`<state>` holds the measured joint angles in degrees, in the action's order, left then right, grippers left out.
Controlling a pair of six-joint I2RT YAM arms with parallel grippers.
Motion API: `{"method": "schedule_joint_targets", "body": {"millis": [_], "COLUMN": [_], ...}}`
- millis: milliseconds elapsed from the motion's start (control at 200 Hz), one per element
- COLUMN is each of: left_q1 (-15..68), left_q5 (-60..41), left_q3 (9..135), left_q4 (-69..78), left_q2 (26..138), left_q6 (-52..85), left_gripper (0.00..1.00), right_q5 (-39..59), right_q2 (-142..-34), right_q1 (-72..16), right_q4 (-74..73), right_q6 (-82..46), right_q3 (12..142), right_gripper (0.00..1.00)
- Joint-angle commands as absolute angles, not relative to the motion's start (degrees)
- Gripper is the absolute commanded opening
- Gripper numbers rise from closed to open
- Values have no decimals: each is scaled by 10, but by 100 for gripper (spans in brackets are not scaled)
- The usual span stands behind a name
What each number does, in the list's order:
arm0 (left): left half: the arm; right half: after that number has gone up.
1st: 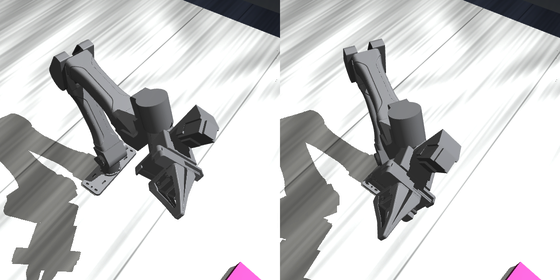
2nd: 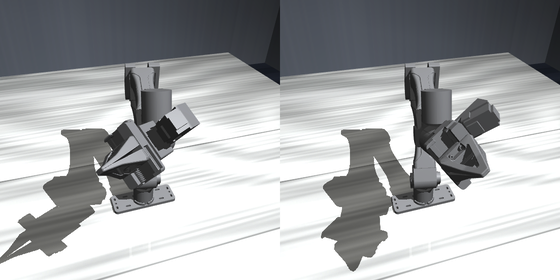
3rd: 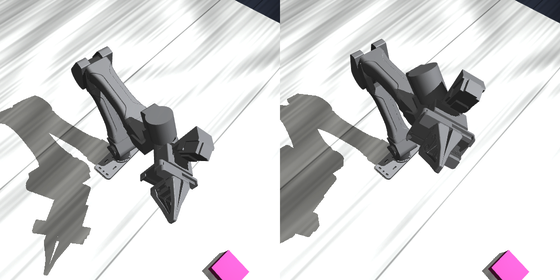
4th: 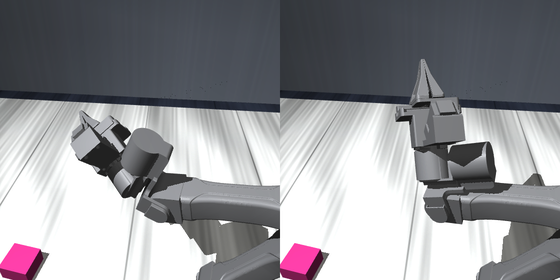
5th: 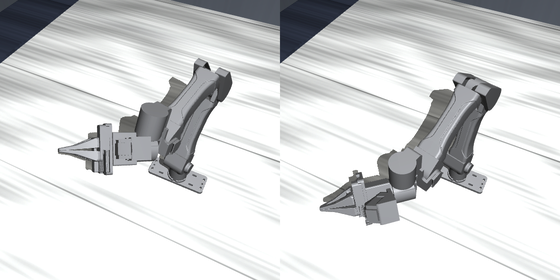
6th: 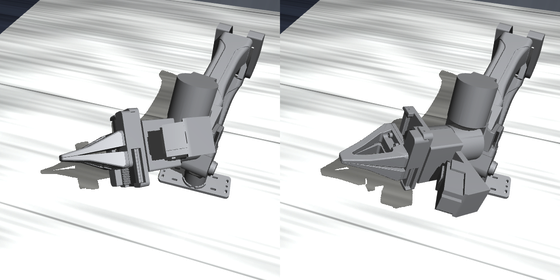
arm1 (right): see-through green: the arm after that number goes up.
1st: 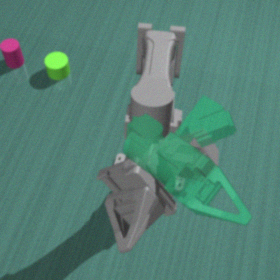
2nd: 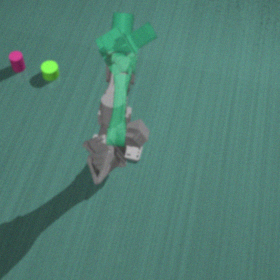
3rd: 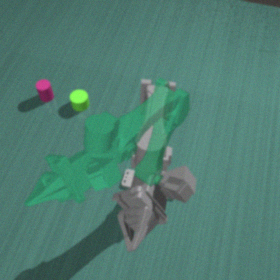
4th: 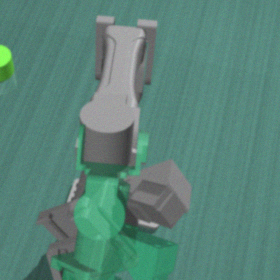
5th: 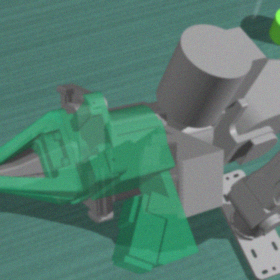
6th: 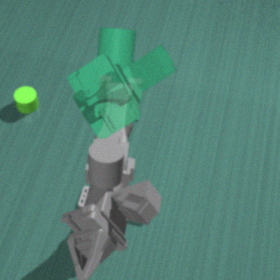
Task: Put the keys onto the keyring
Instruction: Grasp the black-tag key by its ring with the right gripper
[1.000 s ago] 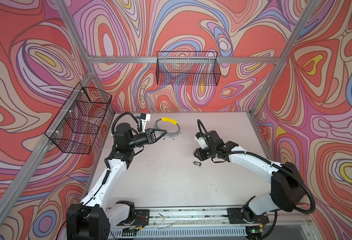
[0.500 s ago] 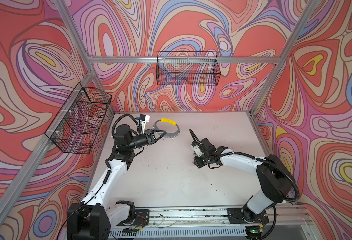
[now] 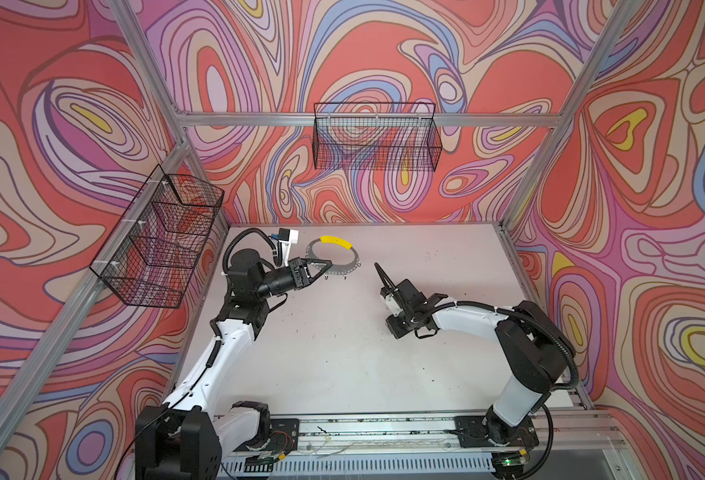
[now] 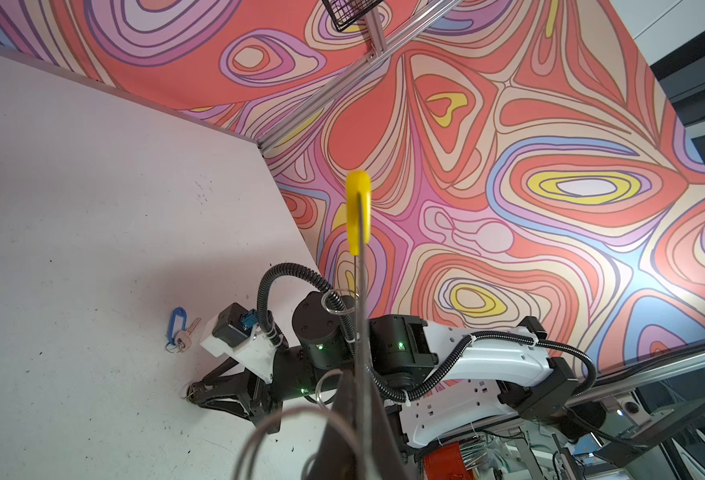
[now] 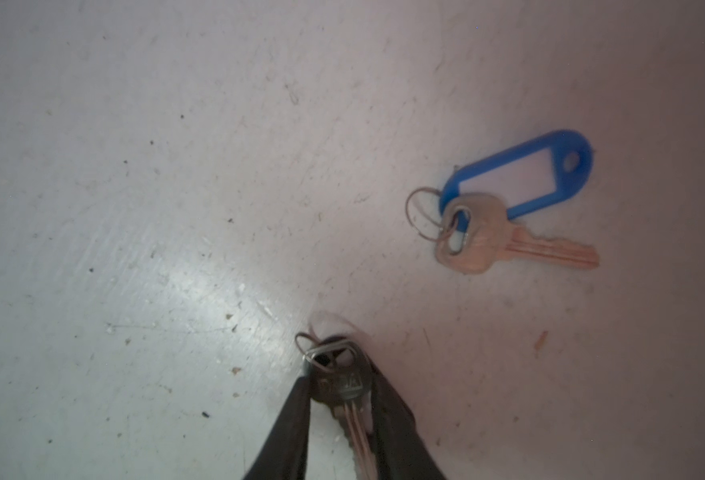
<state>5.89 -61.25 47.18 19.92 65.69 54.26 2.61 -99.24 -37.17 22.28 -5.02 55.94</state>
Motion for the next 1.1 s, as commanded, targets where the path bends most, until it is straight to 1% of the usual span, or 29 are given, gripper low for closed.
{"method": "schedule_joint_targets", "body": {"millis": [0,160,275,376,521,801,826,941,1052,1092], "left_q1": [55,55,54,54,51,49,49,48,47,47], "left_q5": [-614,-616,-618,-620,-621,-621,-621,-621,-620,-620], "left_q3": [466,467,467,470,476,477,477,477,478,478], "left_q4": [225,223,221,210,183,176,175,173,165,164], "left_q2": [654,656,655,653,649,650,650,649,647,647], "left_q6": [548,548,549,545,530,528,528,528,525,524], "left_gripper": [0,0,0,0,0,0,0,0,0,0], "right_q5": [15,16,18,18,28,37,37,40,30,30], "right_q2": [-998,-1000,-1006,-1005,-1006,-1006,-1020,-1022,-1025,-1024], "right_q1": [-372,-372,-372,-372,-372,-372,-372,-372,-372,-372], "right_q4": [209,206,211,210,209,206,206,206,210,208], "right_q6": [-35,-29,-24,-22,-21,-22,-22,-23,-23,-22], "right_q3": [577,581,585,585,584,580,579,577,576,576], "right_gripper": [25,24,21,20,20,19,19,19,23,21]}}
